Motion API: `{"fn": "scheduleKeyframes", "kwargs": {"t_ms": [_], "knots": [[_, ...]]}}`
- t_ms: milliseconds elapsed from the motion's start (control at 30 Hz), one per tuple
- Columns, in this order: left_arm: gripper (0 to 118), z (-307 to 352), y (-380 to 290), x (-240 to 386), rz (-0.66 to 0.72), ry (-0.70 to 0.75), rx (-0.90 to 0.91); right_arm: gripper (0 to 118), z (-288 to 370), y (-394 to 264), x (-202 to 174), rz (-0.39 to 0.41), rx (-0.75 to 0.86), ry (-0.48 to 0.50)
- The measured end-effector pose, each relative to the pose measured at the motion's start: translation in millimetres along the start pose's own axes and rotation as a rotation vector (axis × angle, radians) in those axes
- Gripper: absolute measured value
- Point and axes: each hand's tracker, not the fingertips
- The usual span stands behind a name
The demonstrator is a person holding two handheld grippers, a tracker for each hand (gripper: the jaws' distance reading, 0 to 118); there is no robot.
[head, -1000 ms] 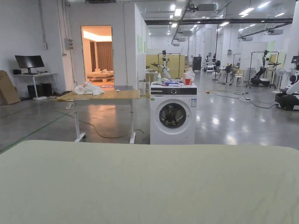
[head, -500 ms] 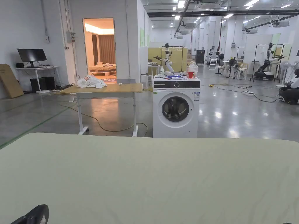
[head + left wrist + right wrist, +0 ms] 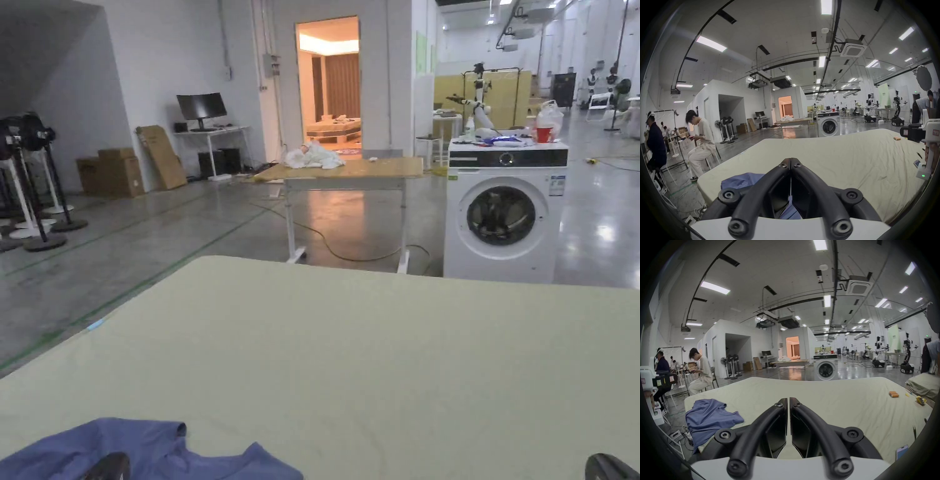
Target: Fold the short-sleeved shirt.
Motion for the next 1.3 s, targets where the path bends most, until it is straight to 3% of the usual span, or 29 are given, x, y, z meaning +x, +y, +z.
{"fn": "scheduleKeyframes", "kwargs": {"t_ms": [133, 233, 367, 400, 533, 667, 900, 1100, 1200, 1233, 1300], "knots": [[5, 3.5, -3.6, -16.7, 0.036, 0.075, -0.024, 1, -12.9, -5.1, -21.3, 0.0, -0.018, 0.083], [24, -5.8, -2.7, -30.1, 0.05, 0.109, -0.058, 1, -15.6, -5.7, -30.6, 0.011, -0.024, 0.114], [62, -33.9, -8.8, -53.9, 0.044, 0.071, -0.098, 1, -13.6, -9.5, -31.6, 0.007, -0.044, 0.142], [66, -43.9, -11.0, -60.4, 0.045, 0.052, -0.105, 1, -12.7, -12.0, -31.2, 0.009, -0.054, 0.144], [90, -123.8, -9.6, -92.7, 0.054, -0.084, -0.278, 1, -8.0, -24.0, -24.7, 0.022, -0.111, 0.107], [91, -231.1, -33.9, -112.3, 0.11, -0.146, -0.511, 1, -3.9, -31.9, -14.8, -0.017, -0.151, 0.076], [90, -383.5, -102.5, -122.3, 0.15, -0.095, -0.86, 1, 11.1, -38.5, 8.7, -0.009, -0.215, -0.015], [76, -396.7, -111.1, -115.4, 0.118, -0.103, -0.904, 1, 15.4, -53.7, 29.9, -0.103, -0.267, -0.079], [54, -405.9, -104.3, -109.5, 0.112, -0.11, -0.935, 1, 17.2, -62.1, 33.5, -0.136, -0.281, -0.09], [42, -409.1, -102.7, -107.2, 0.108, -0.111, -0.943, 1, 18.6, -64.6, 33.7, -0.137, -0.286, -0.092], [0, -410.6, -102.2, -101.8, 0.097, -0.112, -0.936, 1, 24.6, -69.2, 33.6, -0.133, -0.297, -0.096]]}}
